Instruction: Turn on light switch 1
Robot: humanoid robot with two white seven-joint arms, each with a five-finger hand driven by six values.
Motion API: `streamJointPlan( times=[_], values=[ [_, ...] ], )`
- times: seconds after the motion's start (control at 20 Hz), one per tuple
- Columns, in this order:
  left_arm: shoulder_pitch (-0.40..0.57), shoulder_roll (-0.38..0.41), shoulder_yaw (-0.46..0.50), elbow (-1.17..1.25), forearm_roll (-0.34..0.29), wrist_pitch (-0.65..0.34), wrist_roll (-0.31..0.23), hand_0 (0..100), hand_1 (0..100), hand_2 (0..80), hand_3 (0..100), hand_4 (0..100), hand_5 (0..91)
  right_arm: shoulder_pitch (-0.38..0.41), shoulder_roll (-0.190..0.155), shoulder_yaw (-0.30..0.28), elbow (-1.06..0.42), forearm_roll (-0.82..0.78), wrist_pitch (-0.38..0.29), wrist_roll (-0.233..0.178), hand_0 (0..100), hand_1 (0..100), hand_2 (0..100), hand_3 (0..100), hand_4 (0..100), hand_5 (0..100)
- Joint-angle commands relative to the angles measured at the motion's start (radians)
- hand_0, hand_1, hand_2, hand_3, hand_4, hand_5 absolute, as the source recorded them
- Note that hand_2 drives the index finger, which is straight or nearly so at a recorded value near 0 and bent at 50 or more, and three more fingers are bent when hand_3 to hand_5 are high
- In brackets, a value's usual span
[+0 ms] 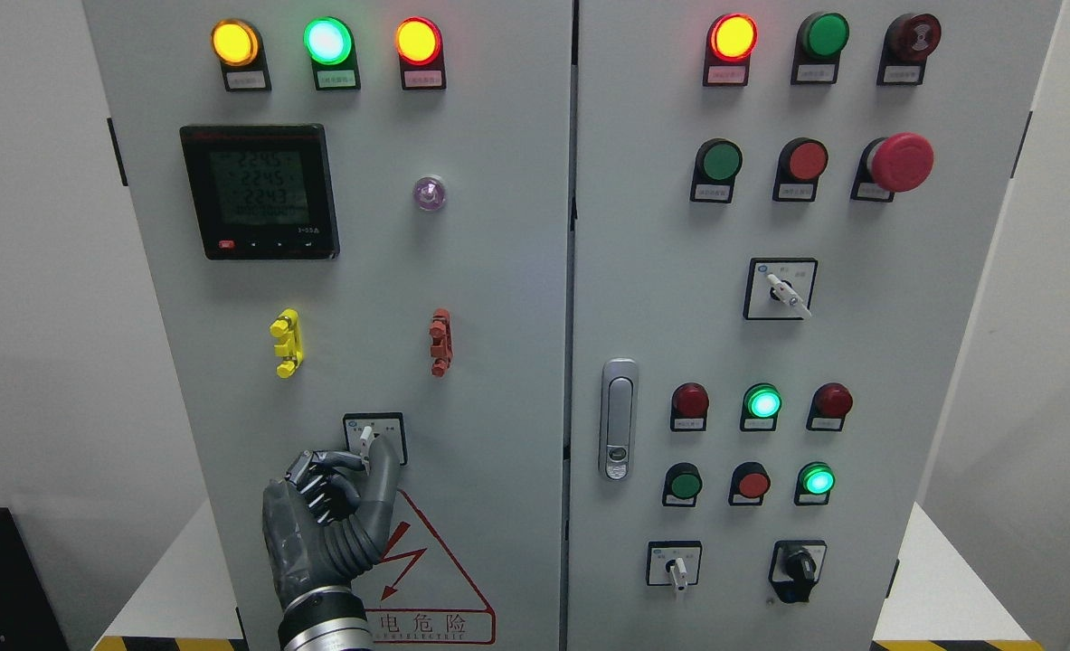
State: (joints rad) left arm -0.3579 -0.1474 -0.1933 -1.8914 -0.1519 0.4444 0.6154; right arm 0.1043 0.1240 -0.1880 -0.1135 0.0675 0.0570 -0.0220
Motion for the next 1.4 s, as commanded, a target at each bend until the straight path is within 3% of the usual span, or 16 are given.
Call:
streamJointPlan(
  times=[0.0, 1.35],
  values=[
    [0.001, 0.000, 0.000, 0.000, 0.000, 0.000, 0.001, 45, 62, 64.9, 99, 98, 86.6, 0.000, -0.001, -0.001, 0.000, 0.000, 0.000, 0.001, 0, 0, 0, 0, 0, 0],
    [0.002, 0.000, -0.011, 0.000, 0.000, -0.001, 0.000, 54, 59, 64.5, 100, 99, 86.7, 0.000, 0.000, 0.001, 0.000, 0.000, 0.000, 0.001, 0, 0, 0, 0, 0, 0]
  ],
)
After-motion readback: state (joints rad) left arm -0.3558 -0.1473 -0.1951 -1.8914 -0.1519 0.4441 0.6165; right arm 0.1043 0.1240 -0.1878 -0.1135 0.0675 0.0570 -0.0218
